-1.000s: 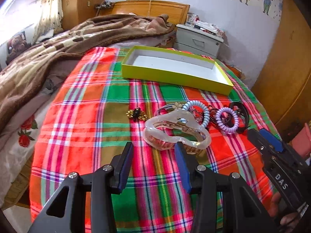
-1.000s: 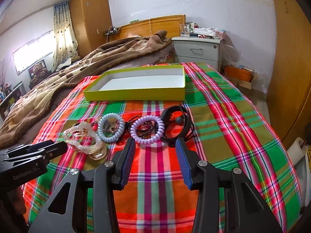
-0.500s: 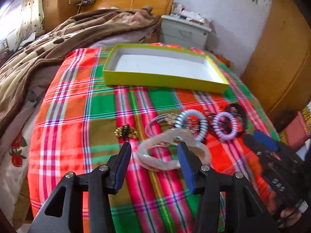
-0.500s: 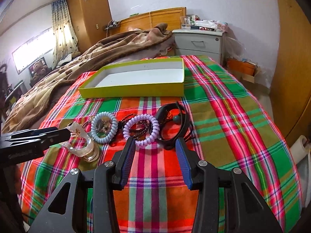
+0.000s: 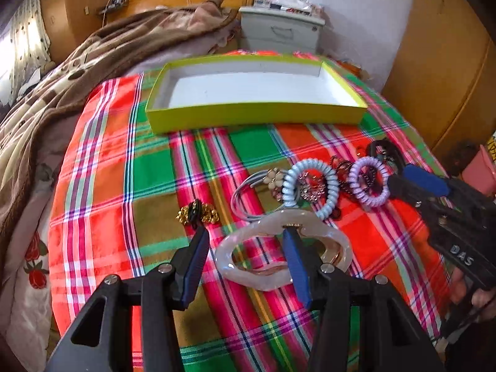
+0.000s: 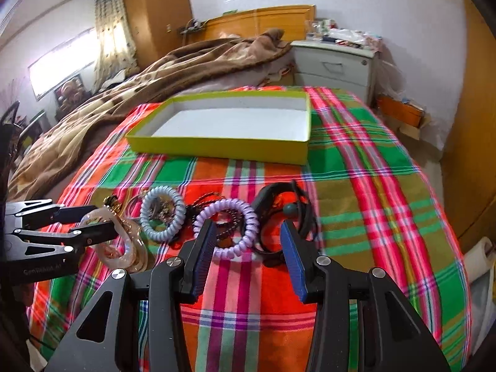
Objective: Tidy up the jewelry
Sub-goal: 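Grasp the clear claw hair clip with the left gripper while the right grasps the purple coil hair tie, then carry the claw clip with the left gripper while the right carries the purple coil into the yellow box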
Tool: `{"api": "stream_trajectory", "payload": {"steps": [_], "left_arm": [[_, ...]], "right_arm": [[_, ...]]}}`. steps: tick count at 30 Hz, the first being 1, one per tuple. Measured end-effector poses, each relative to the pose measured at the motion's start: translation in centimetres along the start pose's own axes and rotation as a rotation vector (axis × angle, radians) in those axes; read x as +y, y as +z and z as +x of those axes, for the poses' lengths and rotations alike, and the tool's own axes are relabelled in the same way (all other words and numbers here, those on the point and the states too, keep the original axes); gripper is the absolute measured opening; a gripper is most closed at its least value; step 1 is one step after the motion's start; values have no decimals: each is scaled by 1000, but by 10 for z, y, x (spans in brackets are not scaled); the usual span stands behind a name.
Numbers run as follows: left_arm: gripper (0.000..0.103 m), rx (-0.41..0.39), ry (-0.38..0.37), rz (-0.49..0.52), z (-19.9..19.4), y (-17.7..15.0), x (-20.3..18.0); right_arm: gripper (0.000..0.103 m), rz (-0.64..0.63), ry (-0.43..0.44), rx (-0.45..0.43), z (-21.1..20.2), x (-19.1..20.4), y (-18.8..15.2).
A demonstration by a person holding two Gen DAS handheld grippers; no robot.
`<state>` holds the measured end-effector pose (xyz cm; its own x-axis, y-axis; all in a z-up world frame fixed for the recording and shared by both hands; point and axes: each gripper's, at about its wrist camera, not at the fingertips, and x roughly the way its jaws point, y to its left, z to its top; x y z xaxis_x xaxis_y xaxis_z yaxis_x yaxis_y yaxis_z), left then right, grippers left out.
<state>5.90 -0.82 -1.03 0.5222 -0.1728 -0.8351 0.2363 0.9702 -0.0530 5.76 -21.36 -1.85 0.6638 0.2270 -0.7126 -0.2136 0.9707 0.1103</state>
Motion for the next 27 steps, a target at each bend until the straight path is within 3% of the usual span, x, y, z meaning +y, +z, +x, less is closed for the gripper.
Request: {"api": "stream_trajectory", "payload": {"steps": [11, 12, 14, 16, 19, 26, 27], "left_arm": [[50, 72, -64, -27, -1, -12, 1], [49, 71, -65, -26, -2, -13, 1], [48, 69, -60, -24, -3, -15, 0], [48, 70, -67, -21, -5, -18, -1], [48, 70, -74, -9, -6, -21, -4], [45, 51, -83, 49, -12, -23, -13], [37, 37, -90, 57, -15, -24, -14]], "right_arm": [[44, 3, 50, 40, 13, -4, 5], [43, 3, 60, 40, 14, -4, 5], [23, 6, 67, 50, 16, -5, 5], [21, 7, 71, 55, 18, -5, 5], [10, 11, 82, 52, 16, -6, 4], [10, 58, 85, -5, 3, -13, 5], [10, 67, 87, -15, 1, -15, 6]]}}
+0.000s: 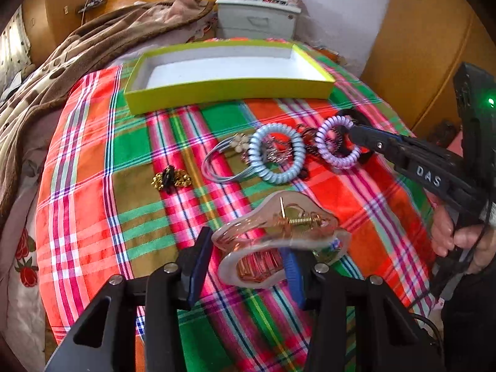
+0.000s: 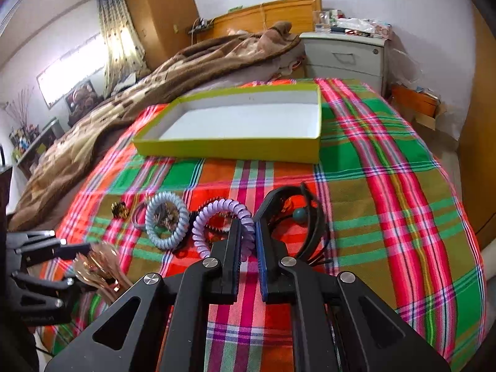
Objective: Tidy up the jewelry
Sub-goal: 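Carry the claw clip with the left gripper while the right carries the purple coil into the yellow box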
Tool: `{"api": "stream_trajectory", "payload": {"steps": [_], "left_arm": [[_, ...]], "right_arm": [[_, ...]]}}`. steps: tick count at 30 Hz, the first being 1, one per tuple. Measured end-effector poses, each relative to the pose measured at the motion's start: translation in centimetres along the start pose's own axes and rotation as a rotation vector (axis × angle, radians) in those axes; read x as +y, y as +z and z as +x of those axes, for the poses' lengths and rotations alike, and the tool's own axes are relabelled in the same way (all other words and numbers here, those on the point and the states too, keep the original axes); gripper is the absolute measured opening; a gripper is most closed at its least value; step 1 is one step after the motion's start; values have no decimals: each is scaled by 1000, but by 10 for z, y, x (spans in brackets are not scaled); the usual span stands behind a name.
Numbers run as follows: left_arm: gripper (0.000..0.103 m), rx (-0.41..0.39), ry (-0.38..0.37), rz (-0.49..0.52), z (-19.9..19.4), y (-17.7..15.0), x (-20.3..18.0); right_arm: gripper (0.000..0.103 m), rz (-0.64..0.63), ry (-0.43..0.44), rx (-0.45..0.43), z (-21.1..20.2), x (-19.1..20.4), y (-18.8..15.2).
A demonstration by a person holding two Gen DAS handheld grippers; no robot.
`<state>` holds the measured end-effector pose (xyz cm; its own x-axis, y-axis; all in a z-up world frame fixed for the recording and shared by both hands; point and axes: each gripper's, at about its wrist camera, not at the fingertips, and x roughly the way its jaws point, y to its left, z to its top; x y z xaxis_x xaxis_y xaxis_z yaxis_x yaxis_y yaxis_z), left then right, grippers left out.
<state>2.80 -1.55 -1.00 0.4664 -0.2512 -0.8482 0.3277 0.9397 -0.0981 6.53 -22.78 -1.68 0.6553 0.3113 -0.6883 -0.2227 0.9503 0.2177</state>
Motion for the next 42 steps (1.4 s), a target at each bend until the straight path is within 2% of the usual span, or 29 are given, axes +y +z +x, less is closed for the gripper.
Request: {"api": "stream_trajectory", "payload": {"steps": [1, 6, 9, 16, 18, 26, 33, 42], "left_arm": [[24, -11, 5, 10, -2, 0, 0], [22, 0, 6, 11, 1, 0, 0], [22, -9, -23, 4, 1, 0, -2], [13, -53, -44, -78, -5, 8, 11], [13, -56, -59, -93, -7, 10, 14], [11, -101, -36, -111, -18, 22, 23], [11, -121, -66, -147, -16, 35, 30], [11, -167, -60, -182, -22, 65, 47]], "right_arm": [[10, 8, 5, -8, -2, -1, 0], [10, 29, 10, -20, -7, -4, 1], [10, 47, 13, -27, -9, -7, 0], [10, 40, 15, -48, -16, -3, 1], [10, 41, 19, -54, -18, -3, 2], [10, 43, 24, -84, -25, 0, 12], [10, 48, 23, -111, -29, 1, 23], [10, 49, 11, -121, -22, 1, 51]]}}
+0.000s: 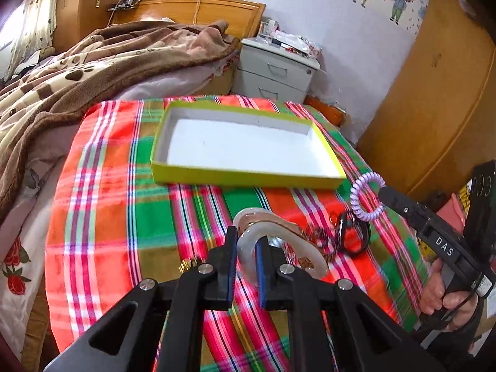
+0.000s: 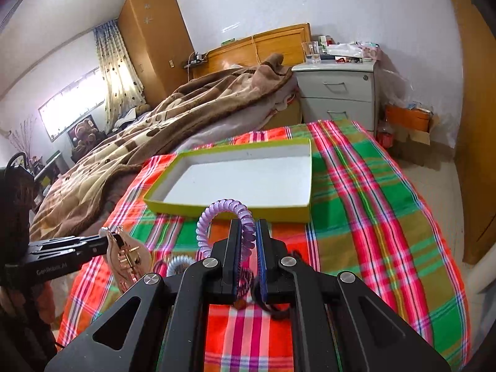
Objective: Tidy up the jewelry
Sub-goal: 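Carry the claw clip with the left gripper while the right carries the purple coil into the yellow box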
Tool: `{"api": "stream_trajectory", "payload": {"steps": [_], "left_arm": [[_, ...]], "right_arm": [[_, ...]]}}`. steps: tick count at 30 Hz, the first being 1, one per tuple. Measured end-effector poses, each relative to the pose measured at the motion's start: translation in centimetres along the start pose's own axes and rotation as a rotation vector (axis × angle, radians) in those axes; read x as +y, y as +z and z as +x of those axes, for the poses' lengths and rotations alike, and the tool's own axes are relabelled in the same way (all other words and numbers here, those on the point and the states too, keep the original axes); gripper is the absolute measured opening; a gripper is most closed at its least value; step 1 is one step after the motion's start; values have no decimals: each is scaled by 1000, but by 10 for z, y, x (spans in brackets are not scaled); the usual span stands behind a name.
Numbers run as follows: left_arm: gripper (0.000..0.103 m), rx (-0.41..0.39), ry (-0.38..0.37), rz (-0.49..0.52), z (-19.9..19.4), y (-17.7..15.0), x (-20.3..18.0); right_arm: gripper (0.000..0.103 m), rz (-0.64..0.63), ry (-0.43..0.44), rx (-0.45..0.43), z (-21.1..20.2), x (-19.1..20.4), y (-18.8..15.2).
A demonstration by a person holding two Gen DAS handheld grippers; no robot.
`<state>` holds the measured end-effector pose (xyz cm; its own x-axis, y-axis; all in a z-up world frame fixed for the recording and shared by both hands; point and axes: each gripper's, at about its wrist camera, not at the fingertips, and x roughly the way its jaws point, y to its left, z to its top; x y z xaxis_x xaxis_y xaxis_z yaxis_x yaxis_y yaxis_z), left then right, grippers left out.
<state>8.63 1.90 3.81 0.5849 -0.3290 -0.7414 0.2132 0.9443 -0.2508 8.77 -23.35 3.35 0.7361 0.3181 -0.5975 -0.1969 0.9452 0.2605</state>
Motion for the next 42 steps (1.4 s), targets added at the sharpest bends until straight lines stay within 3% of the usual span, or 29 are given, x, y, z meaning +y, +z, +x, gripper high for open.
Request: {"api": "stream_trajectory", "payload": {"steps": [11, 20, 30, 35, 42], "left_arm": [[11, -45, -13, -44, 16, 66, 22], [11, -20, 0, -77, 56, 116, 44], [11, 58, 28, -95, 111, 137, 61], [11, 83, 70, -95, 132, 146, 66], [12, 122, 74, -103, 154, 155, 69]], "right_arm": [[10, -21, -39, 11, 39, 0, 51], [10, -15, -58, 104, 97, -21, 83], [10, 13, -46, 219, 149, -42, 93], [10, -8, -56, 247, 165, -44, 93], [10, -28, -72, 287, 184, -45, 94]]}}
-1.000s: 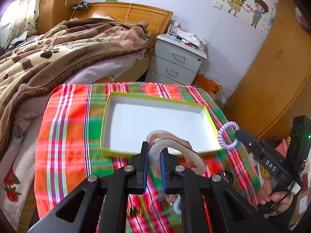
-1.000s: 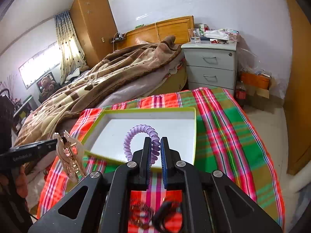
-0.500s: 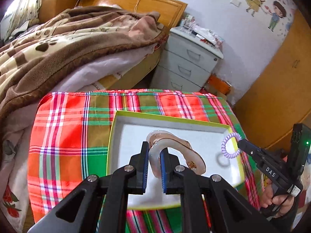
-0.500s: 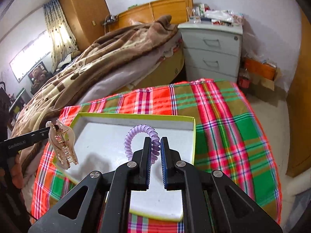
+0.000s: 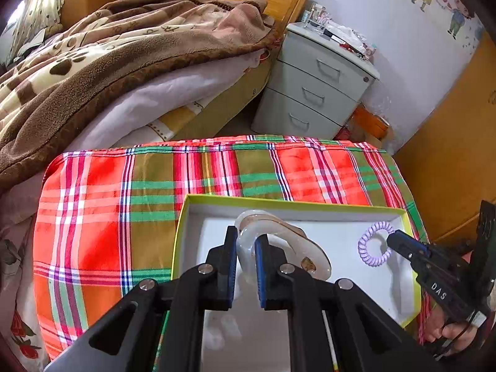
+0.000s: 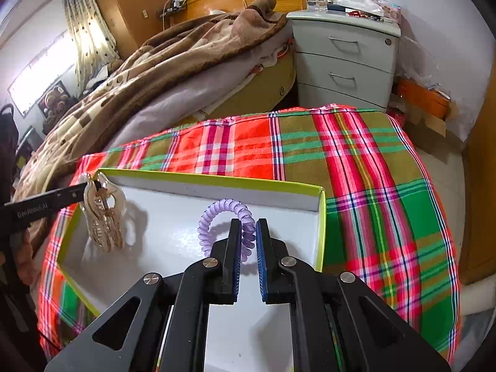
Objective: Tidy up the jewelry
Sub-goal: 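Carry the claw clip with the left gripper while the right carries the purple coil into the yellow box, then open the left gripper releasing the claw clip while the right releases the purple coil in the box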
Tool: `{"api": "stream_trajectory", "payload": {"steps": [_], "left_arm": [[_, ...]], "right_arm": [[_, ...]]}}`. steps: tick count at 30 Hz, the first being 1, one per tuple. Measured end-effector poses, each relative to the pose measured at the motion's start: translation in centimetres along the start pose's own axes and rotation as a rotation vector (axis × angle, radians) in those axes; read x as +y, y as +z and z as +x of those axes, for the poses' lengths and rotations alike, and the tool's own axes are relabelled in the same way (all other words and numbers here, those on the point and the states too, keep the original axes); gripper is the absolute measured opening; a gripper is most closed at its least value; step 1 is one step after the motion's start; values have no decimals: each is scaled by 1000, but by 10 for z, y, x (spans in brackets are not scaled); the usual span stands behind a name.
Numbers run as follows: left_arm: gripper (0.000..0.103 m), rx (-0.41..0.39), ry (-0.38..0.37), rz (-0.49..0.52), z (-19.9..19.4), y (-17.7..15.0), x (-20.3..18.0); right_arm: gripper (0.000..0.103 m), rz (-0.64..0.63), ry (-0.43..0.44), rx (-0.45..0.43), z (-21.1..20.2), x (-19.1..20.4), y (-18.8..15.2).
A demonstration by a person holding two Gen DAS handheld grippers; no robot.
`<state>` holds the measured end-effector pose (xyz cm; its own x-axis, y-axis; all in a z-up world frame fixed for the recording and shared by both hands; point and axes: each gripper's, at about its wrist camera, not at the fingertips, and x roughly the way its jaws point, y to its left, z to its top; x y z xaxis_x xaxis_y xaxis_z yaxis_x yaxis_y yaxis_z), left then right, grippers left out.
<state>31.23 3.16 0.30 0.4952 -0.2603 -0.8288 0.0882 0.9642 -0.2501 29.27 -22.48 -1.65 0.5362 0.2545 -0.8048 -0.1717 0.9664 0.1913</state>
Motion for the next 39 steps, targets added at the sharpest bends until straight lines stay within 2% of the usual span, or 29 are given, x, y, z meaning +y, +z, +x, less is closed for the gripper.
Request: {"api": "stream_trajectory", "payload": {"steps": [4, 11, 22, 26, 32, 39], "left_arm": [[12, 19, 32, 9, 8, 4, 0], [14, 46, 35, -6, 18, 7, 2], [27, 72, 57, -13, 24, 7, 3], [39, 81, 65, -16, 27, 9, 4], [41, 79, 41, -6, 24, 7, 0], [43, 53, 41, -28, 14, 6, 1]], "right_arm": [[10, 3, -13, 8, 4, -1, 3], [10, -23, -19, 39, 13, 5, 6], [10, -13, -28, 55, 17, 2, 8], [19, -9, -18, 55, 17, 2, 8], [28, 3, -14, 49, 14, 1, 8], [28, 8, -10, 39, 6, 1, 7]]}}
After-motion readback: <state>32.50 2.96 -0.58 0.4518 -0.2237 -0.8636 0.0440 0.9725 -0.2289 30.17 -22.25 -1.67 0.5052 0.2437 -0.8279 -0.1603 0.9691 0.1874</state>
